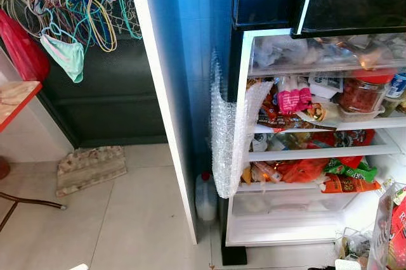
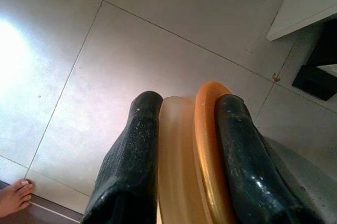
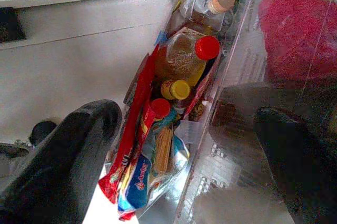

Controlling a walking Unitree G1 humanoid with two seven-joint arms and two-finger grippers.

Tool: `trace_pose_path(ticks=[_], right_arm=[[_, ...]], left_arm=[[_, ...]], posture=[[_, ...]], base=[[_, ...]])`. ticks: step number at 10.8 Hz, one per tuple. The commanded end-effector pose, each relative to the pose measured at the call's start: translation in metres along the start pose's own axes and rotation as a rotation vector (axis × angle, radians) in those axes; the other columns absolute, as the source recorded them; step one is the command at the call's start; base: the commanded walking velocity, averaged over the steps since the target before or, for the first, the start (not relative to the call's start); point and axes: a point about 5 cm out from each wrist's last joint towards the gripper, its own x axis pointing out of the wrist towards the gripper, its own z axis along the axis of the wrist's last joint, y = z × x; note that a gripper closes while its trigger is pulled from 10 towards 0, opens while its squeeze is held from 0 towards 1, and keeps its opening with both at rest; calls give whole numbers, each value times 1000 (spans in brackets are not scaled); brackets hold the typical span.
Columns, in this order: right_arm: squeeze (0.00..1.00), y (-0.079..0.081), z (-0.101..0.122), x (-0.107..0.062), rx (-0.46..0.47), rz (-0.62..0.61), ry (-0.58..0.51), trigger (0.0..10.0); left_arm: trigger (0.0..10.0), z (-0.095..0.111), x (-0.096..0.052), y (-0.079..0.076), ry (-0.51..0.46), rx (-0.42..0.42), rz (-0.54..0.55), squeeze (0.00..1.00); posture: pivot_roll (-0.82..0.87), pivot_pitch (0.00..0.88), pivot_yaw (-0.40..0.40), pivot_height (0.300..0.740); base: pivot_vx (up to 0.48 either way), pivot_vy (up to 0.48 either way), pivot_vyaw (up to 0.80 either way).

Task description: Restocking fridge

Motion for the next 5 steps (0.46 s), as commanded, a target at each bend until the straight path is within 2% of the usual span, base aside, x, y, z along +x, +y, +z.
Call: trace_pose_path(ticks=[1,5], right_arm=[[0,-10,0,2,1,-27,2,10000],[0,-31,-11,3,5,-73,23,10000]], left_arm=[[10000,-7,-1,-1,33,-5,-8,0],[10000,-8,-1,0,37,-2,-9,0]], posture=[[-131,0,40,740],[-135,0,42,740]], base=[[0,0,0],[0,0,0]])
